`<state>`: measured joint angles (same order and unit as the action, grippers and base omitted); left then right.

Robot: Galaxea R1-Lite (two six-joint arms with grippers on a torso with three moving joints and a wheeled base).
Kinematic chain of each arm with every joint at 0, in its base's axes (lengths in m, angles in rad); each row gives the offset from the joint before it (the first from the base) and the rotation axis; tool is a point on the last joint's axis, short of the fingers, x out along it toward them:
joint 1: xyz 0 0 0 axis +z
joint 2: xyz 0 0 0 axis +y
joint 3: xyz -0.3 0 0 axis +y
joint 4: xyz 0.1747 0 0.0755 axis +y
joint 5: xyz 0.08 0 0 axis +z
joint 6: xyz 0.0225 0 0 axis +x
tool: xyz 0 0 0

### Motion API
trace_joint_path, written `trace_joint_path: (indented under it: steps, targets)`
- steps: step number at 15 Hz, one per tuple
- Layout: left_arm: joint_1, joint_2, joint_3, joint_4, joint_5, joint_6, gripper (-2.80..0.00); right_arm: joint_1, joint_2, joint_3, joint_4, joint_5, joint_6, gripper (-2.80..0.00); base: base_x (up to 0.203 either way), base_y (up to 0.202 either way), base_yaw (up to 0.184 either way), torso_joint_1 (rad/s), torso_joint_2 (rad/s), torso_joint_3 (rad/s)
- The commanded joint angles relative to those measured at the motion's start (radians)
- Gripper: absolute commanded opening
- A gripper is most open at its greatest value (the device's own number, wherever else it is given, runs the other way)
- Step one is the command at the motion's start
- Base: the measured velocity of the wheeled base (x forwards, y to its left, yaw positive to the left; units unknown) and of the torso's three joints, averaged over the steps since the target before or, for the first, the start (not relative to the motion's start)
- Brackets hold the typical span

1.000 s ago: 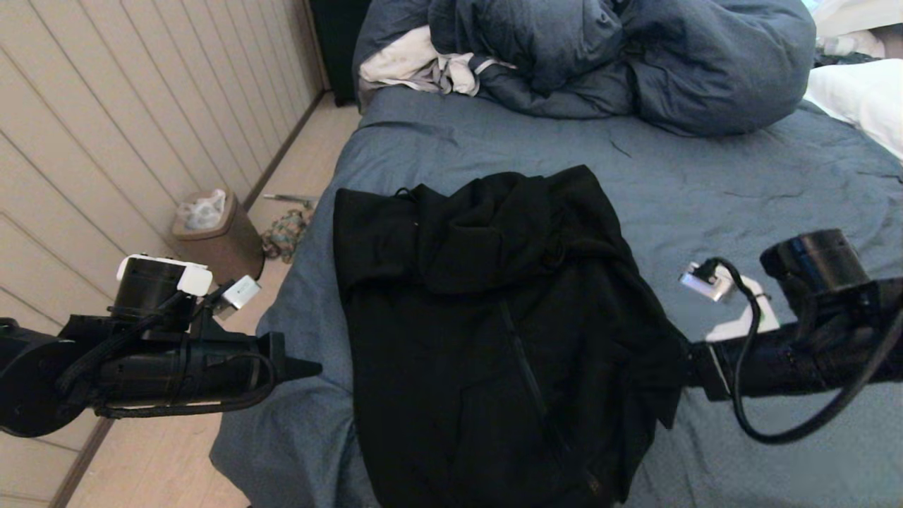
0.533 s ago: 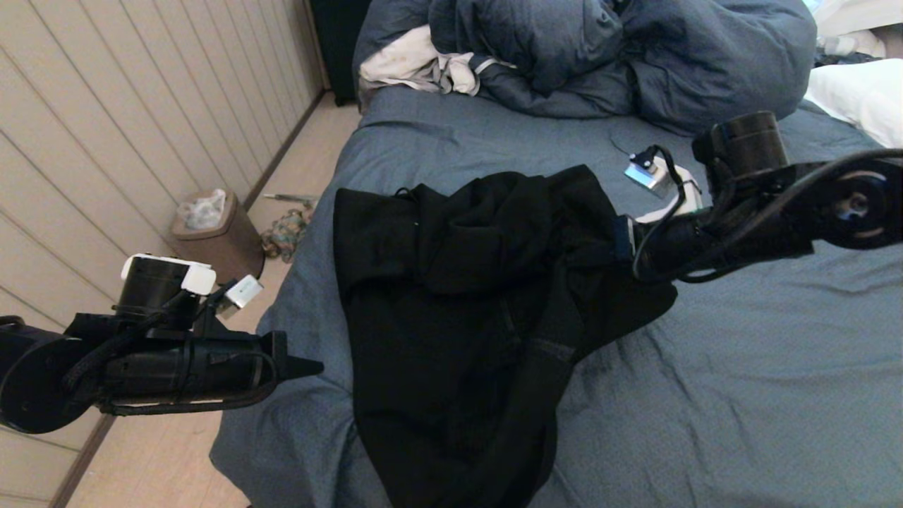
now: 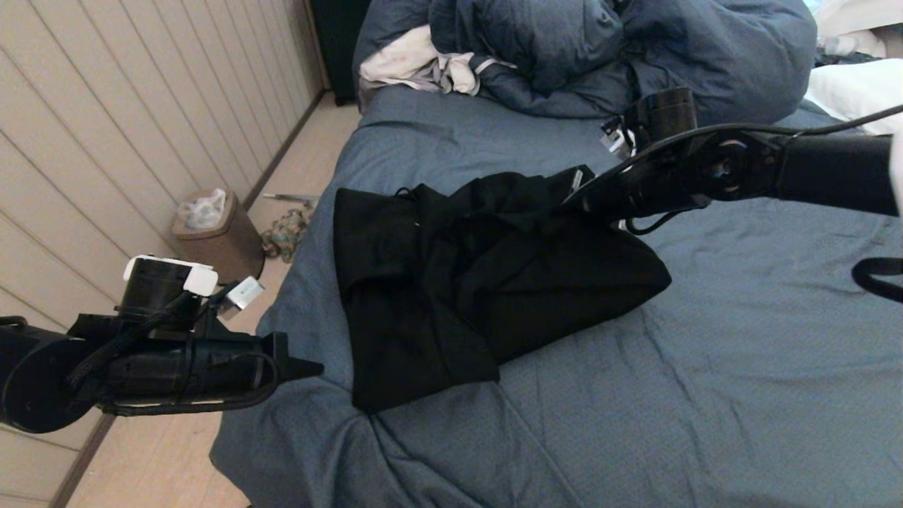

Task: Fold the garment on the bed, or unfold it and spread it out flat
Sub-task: Fold the black sweatshirt

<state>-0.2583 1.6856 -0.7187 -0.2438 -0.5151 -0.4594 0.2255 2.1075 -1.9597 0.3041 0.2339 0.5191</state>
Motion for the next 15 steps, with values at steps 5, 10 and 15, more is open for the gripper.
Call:
trace_joint_path:
  steps: [5,10,15]
  targets:
    - [-0.002,0.015,0.003,-0.001,-0.005,0.010,-2.80,0.000,0.082,-0.011,-0.008,-0.051,0.013,-2.80,0.000,0.000,0.000,0.000,0.00,0.000]
    - [-0.075,-0.023,0.030,-0.004,0.000,0.046,-2.80,0.007,0.091,-0.011,-0.008,-0.053,0.007,-2.80,0.000,0.000,0.000,0.000,0.00,0.000]
    - [-0.285,-0.079,-0.015,-0.001,0.118,0.079,0.00,0.007,0.085,-0.011,-0.007,-0.053,0.002,-2.80,0.000,0.000,0.000,0.000,0.00,0.000]
